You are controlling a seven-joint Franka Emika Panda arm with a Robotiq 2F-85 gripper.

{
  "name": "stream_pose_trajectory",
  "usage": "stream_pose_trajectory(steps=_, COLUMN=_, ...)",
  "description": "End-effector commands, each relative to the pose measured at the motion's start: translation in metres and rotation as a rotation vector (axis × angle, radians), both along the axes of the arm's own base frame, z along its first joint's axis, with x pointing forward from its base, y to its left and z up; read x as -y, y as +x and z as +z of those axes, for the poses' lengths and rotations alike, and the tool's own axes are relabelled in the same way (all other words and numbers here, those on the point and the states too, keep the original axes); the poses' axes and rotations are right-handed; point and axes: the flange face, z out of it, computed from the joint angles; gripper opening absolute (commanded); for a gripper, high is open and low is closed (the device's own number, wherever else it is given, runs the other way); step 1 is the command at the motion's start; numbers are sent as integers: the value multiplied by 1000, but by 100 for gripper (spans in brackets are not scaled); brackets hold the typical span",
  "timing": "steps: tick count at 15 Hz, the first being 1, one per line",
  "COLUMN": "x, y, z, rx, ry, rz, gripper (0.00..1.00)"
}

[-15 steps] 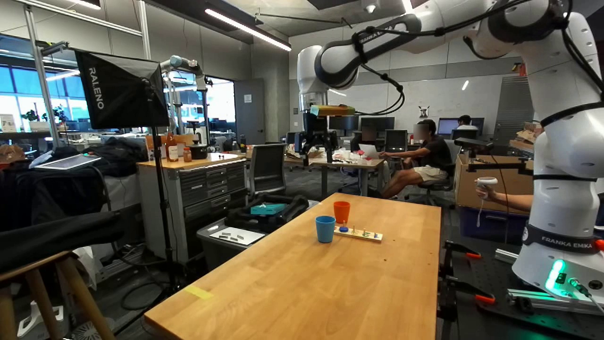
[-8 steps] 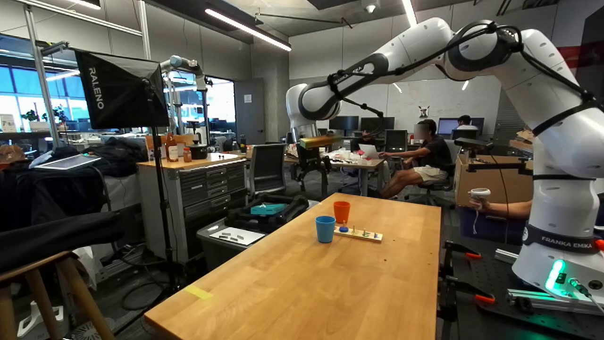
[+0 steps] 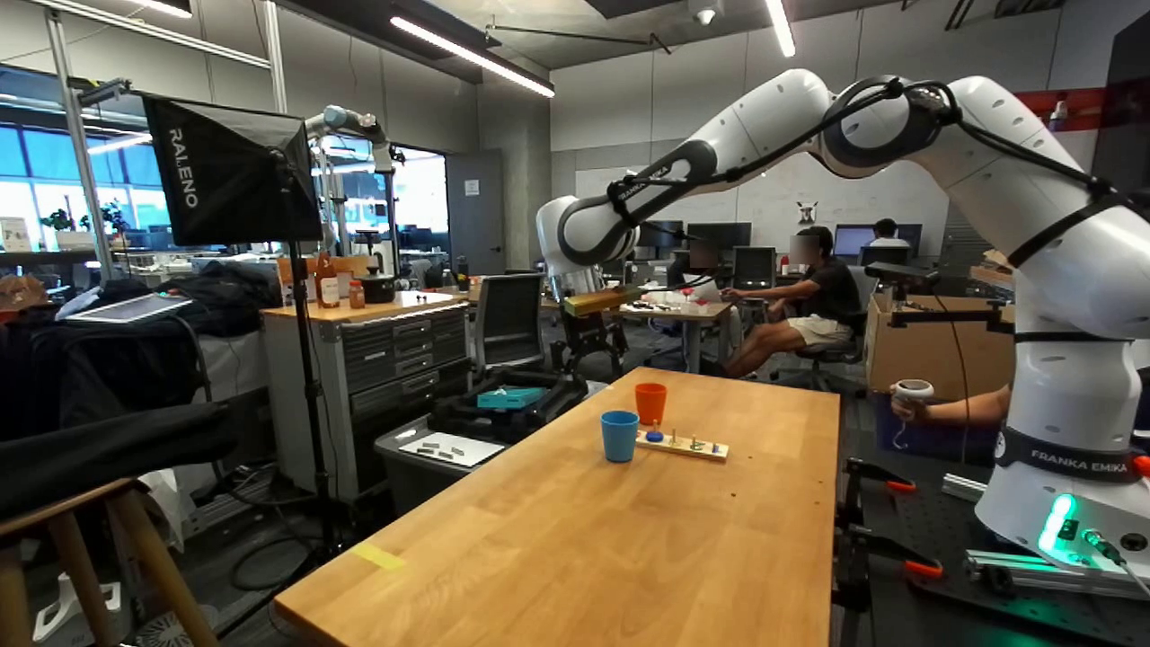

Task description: Put the blue cup in the orange cup

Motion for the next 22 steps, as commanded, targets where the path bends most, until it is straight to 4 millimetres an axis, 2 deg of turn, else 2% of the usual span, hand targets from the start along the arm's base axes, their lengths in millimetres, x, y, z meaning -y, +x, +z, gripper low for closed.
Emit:
stream_pose_trajectory(steps=1, x=4, y=9, z=-18, rx=22, ry=-25, rz=9, gripper=100)
stream_pose_trajectory(steps=3, x=4, y=10, z=-26, rx=32, ry=-30, rz=6, gripper=100)
stream_pose_trajectory(steps=4, x=-3, y=11, z=-20, rx=36, ry=-17, rz=4, gripper=100)
stream_pose_trajectory(steps=5, x=4, y=4, z=-24, rx=11, ry=-5, rz=-3, gripper=100)
stream_pose_trajectory(steps=9, x=-3, y=4, z=-23, rx=17, ry=-4, rz=7, gripper=100)
stream_pose_trajectory(steps=11, x=7, y=2, z=-41, rx=22, ry=-23, rz=3, gripper=100)
stream_pose_trajectory(steps=17, x=34, y=-6, z=-72, rx=37, ry=-36, rz=-27, gripper=100)
stream_pose_trajectory(steps=22, x=36, y=-14, z=-92, rx=100, ry=9, rz=-50, gripper=100)
